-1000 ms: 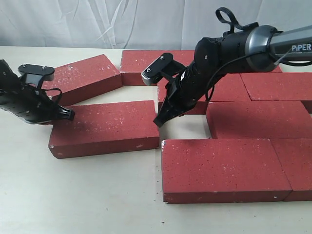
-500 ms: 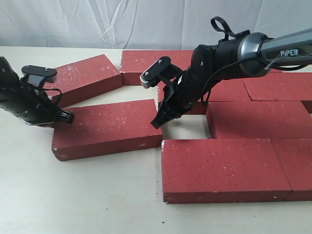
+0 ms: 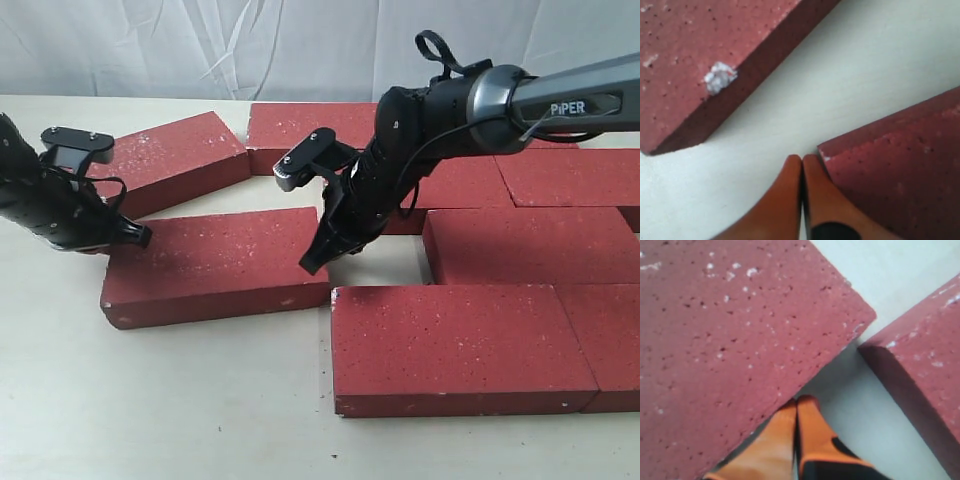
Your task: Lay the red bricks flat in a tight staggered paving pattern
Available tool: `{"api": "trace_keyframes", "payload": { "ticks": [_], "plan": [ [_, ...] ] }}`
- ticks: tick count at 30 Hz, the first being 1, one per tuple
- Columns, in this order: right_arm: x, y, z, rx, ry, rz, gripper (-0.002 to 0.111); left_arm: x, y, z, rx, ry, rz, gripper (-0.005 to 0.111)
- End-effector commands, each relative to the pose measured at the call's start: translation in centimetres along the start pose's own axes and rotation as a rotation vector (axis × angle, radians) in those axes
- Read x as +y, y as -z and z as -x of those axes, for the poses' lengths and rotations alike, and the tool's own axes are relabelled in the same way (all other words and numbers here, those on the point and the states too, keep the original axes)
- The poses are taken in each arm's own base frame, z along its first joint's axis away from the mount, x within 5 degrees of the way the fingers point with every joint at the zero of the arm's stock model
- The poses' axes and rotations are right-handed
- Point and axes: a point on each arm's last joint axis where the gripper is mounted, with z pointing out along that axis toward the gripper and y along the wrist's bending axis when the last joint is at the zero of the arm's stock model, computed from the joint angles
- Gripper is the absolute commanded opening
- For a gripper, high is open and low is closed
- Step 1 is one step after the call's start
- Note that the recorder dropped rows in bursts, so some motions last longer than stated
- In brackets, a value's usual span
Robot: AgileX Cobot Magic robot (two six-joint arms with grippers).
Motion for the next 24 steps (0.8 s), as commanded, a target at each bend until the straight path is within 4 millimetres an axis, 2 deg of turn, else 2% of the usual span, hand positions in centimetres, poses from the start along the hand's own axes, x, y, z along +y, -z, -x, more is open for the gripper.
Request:
{"api": "trace_keyframes", "payload": {
  "ticks": [1, 9, 18, 24],
  "plan": [
    [0.4, 0.3, 0.3, 0.004, 0.012, 0.014, -0.001, 0.0, 0.2, 0.4, -0.038, 0.017, 0.006, 0.0],
    [0.6, 1.9, 0.6, -0.007, 0.022, 0.013, -0.001, -0.2, 0.1, 0.5, -0.039, 0.04, -0.003, 0.0],
    [0.3, 1.7, 0.3, 0.021, 0.069, -0.018, -0.001, -0.3, 0.0, 0.3, -0.025, 0.06, -0.016, 0.0],
    [0.2, 1.7, 0.1, 0.044, 0.081, -0.021, -0.001, -1.0, -1.6, -0.1, -0.002, 0.034, -0.016, 0.0]
  ]
}}
